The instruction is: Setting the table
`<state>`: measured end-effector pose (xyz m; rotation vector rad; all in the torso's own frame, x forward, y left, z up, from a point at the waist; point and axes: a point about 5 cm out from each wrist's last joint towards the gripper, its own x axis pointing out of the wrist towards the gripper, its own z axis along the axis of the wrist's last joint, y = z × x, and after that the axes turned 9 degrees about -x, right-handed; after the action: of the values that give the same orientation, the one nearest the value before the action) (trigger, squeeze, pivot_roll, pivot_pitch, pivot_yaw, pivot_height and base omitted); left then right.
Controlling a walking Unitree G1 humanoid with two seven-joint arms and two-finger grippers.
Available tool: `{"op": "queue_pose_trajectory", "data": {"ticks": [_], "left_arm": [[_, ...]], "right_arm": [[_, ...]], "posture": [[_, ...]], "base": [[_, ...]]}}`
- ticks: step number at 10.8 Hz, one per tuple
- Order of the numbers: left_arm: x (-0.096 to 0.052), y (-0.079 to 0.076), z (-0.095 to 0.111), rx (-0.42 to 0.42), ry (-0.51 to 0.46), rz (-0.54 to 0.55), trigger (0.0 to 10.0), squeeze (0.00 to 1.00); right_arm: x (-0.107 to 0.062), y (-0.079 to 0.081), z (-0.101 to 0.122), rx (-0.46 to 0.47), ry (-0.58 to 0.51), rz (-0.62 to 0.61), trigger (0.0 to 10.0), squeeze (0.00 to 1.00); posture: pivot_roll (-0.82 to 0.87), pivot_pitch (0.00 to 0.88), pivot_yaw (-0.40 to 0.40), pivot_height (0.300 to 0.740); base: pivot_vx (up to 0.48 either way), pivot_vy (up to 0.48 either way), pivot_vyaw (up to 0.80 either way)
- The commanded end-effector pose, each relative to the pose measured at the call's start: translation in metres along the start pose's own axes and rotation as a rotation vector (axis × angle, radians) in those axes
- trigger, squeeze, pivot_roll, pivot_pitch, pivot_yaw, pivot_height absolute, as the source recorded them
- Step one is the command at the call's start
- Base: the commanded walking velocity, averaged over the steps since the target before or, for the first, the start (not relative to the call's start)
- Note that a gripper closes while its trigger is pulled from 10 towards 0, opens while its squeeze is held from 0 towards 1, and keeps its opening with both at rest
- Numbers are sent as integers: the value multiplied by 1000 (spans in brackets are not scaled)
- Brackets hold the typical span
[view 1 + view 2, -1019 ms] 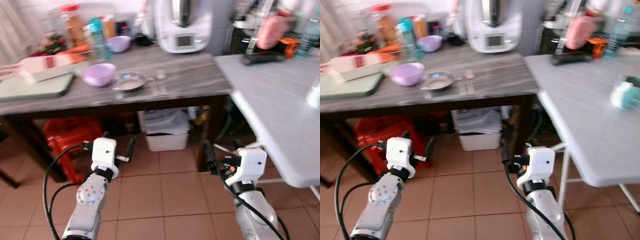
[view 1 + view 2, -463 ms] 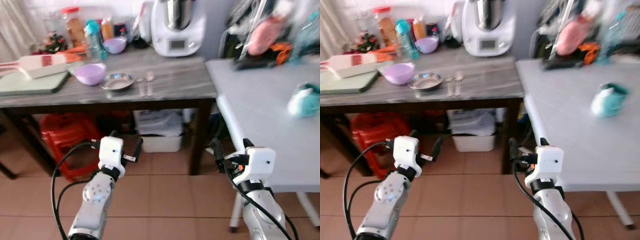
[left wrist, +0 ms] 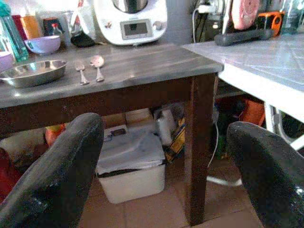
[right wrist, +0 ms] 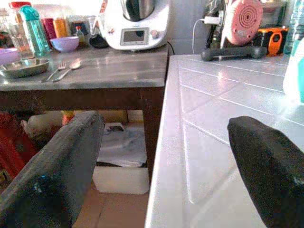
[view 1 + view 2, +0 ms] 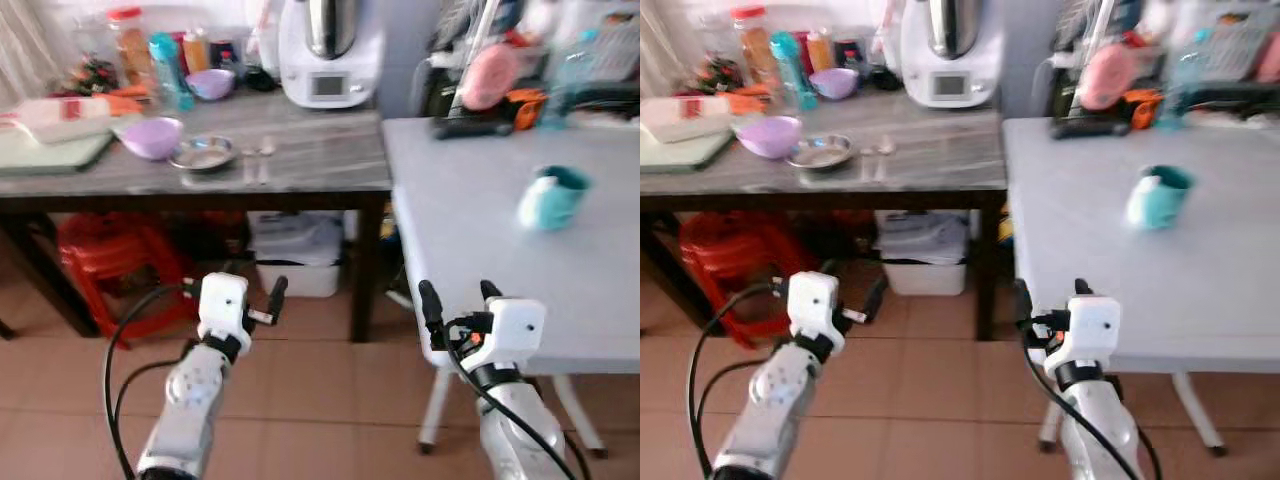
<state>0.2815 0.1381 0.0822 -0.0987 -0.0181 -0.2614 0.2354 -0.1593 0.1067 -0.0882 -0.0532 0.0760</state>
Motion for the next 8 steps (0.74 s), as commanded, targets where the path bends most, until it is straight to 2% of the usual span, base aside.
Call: {"op": "queue_pose_trajectory", "data": {"ticks": [1, 8], "left_arm": [[-1, 8, 2, 7, 1, 20, 10000, 0], [0, 6, 4, 2, 5, 8, 10000, 0]], "right_arm": [[3, 3, 4, 4, -14, 4, 10000, 0], [4, 4, 3, 14, -13, -7, 10000, 0]], "posture": [[15, 0, 69, 740], [19, 0, 74, 740]], "base": [[0, -334, 0], [0, -444, 0]]}}
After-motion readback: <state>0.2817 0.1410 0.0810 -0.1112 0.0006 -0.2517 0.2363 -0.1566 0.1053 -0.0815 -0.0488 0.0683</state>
